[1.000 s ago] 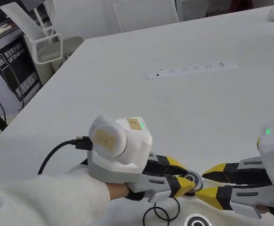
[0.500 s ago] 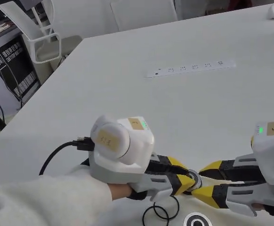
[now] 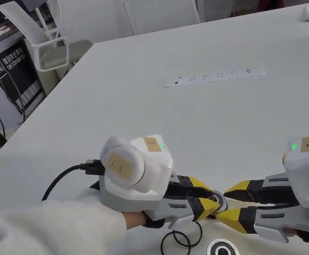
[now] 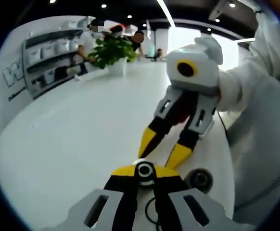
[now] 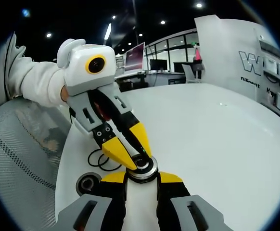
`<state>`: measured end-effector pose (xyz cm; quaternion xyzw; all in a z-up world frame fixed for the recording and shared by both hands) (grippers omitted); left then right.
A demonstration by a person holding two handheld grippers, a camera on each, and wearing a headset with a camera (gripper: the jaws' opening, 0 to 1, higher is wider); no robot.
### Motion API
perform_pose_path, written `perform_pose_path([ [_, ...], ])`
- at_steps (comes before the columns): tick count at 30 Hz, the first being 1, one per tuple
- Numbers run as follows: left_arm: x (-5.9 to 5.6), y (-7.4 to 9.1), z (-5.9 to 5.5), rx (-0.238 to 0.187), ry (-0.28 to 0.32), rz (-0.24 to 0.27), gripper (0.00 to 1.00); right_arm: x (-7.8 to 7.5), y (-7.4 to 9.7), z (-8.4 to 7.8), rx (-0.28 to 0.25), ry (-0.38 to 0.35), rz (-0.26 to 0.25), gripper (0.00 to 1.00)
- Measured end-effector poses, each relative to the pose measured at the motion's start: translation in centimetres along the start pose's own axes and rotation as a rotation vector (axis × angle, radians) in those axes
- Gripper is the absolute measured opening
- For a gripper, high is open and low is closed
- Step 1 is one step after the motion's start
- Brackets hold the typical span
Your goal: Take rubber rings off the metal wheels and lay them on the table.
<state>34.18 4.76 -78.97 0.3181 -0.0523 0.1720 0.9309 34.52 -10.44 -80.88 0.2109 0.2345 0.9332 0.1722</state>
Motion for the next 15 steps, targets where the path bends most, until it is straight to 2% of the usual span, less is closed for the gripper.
perform_pose_path([
  [2,-0.04,0.01,0.03,0.000,0.002,-0.001,0.13,-0.07,-0.02,-0.18,0.020,0.032,-0.016,0.18],
  [15,-0.23,0.02,0.08,0.004,0.004,0.009,0.12,-0.35,0.38,-0.41,0.046,-0.001,-0.018,0.08],
])
Point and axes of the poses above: the centre of the closed fingertips' face, and the gripper's own axes: y roughly backward along the fingers, x roughly to its left, z roughly out of its top, the point moved 10 cm from there along y, roughly backward along the fingers, and after that the axes turned 15 degrees about -y, right-handed, at the moved point
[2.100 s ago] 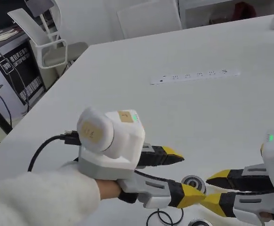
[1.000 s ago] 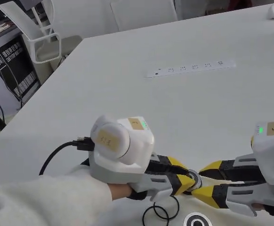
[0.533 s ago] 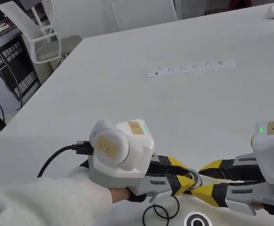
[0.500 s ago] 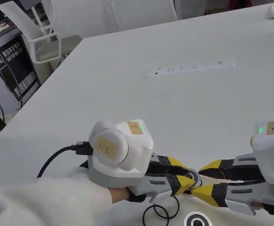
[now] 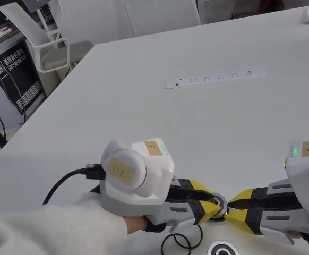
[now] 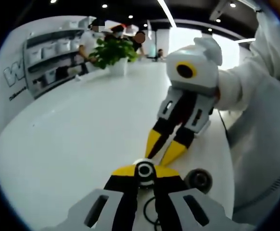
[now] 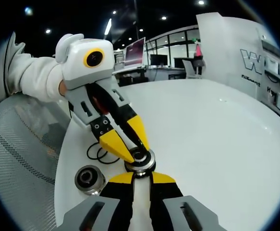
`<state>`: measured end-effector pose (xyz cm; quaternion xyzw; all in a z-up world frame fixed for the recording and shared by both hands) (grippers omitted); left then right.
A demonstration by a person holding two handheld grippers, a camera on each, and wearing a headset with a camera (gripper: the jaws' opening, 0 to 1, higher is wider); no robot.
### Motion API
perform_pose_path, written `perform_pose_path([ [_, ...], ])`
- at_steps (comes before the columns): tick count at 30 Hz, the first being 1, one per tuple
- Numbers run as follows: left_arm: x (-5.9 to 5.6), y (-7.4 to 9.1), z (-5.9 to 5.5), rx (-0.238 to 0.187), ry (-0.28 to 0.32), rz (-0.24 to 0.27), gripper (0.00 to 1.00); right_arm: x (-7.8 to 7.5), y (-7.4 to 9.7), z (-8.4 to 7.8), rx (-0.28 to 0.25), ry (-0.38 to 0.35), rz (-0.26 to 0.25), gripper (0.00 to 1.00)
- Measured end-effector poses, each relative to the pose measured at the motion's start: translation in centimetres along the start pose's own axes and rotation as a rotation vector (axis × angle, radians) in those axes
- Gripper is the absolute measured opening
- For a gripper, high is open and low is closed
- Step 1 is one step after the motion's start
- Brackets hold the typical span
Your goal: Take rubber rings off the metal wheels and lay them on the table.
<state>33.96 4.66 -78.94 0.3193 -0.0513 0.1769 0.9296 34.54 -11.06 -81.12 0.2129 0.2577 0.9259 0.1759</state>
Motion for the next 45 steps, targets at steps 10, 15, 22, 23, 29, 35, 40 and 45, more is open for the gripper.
perform_pose_path([
  [10,-0.1,0.0,0.0,0.000,0.021,0.004,0.12,-0.4,0.0,0.2,0.026,-0.079,-0.011,0.00],
  [15,-0.1,0.0,0.0,0.003,0.018,0.004,0.12,-0.3,0.0,0.3,0.034,-0.081,-0.020,0.00],
  [22,-0.2,0.0,0.0,0.001,0.019,0.005,0.12,-0.6,0.0,0.3,0.044,-0.143,0.006,0.00],
  [23,-0.2,0.0,0.0,0.001,0.019,0.005,0.12,-0.5,0.0,0.3,0.046,-0.138,0.009,0.00],
  [29,-0.2,0.1,0.0,-0.002,0.021,0.009,0.12,-0.1,0.1,0.4,0.058,-0.128,0.008,0.04],
  [35,-0.3,0.1,-0.1,-0.004,0.028,0.011,0.12,-0.1,0.1,0.6,0.074,-0.130,-0.002,0.04],
  [40,-0.3,0.1,-0.1,-0.009,0.047,0.013,0.12,0.0,-0.1,0.5,0.082,-0.174,-0.043,0.00],
  [45,-1.6,-0.6,0.7,-0.017,-0.089,-0.066,0.01,0.8,-0.6,0.8,0.090,-0.113,-0.080,0.00],
])
Point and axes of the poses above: the centre of the closed fingertips' face, and the gripper's own axes: y roughly backward along the fingers, x roughly to its left, z roughly out of its top, the point moved 10 cm from there along y, roughly backward along the fingers, and after that the axes turned 15 degrees about -y, right-handed, at the moved point
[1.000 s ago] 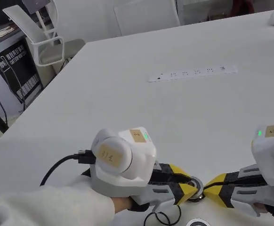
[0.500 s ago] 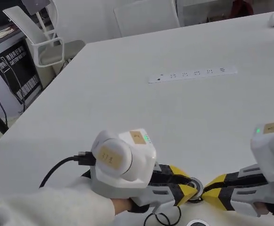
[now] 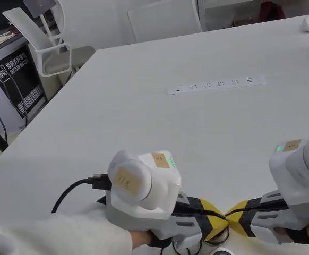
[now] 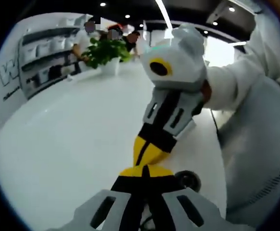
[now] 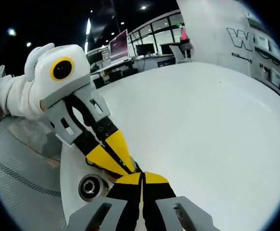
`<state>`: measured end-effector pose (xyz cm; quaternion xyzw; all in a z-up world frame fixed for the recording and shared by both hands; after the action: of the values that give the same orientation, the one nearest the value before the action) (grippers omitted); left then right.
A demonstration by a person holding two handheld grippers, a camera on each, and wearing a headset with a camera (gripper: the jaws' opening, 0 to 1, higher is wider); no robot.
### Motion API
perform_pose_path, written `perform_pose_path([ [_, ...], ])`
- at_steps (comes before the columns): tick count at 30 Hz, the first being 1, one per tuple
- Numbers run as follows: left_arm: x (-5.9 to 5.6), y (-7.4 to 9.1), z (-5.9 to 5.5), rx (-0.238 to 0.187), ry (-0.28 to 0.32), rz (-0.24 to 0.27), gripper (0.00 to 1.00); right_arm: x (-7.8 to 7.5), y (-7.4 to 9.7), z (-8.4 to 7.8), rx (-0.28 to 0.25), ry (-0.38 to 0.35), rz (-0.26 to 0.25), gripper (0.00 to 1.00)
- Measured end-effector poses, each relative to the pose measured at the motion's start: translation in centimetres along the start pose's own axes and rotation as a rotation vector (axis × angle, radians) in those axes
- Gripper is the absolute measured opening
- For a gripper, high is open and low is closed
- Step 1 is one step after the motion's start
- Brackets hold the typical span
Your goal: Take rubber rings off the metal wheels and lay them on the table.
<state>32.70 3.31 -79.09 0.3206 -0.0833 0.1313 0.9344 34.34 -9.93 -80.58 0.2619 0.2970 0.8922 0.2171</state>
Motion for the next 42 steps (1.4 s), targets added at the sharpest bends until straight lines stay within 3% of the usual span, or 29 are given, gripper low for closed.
perform_pose_path([
  [1,0.2,0.3,0.2,0.010,-0.038,0.017,0.01,0.2,0.0,0.1,-0.024,0.018,-0.011,0.00],
  [2,0.2,0.4,0.2,0.008,-0.013,0.026,0.01,0.2,0.1,0.0,-0.047,0.016,-0.021,0.00],
  [4,0.5,0.5,0.0,0.009,0.025,0.035,0.01,0.0,0.1,0.1,-0.031,0.019,-0.011,0.00],
  [10,0.7,0.6,-0.4,0.021,0.054,0.046,0.05,0.0,0.4,0.2,-0.049,0.003,-0.002,0.00],
  [15,0.5,0.8,-0.4,0.031,0.047,0.029,0.15,-0.4,0.7,0.2,-0.071,-0.040,-0.011,0.00],
  [22,0.4,1.0,-0.4,0.042,0.025,0.035,0.14,-1.0,1.2,0.1,-0.101,-0.156,0.027,0.00],
  [30,0.4,1.0,-0.5,0.044,0.028,0.039,0.14,-1.8,1.4,-0.8,-0.195,-0.465,0.133,0.00],
  [36,0.4,0.9,-0.5,0.040,0.019,0.036,0.13,-1.9,1.5,-1.7,-0.236,-0.732,0.265,0.00],
  [39,0.4,0.9,-0.5,0.041,0.005,0.029,0.13,-2.0,1.4,-2.0,-0.215,-0.786,0.325,0.00],
  [42,0.3,0.9,-0.5,0.037,0.003,0.022,0.13,-2.0,1.4,-2.1,-0.204,-0.805,0.354,0.00],
])
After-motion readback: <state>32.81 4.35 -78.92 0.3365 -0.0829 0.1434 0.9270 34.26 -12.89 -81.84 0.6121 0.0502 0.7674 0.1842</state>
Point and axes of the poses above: the centre of the closed fingertips' face, and the gripper's own axes: y roughly backward along the fingers, x roughly to its left, z roughly out of its top, the point moved 10 cm from there along y, roughly backward along the fingers, and after that the axes turned 15 degrees about -y, right-handed, at the moved point
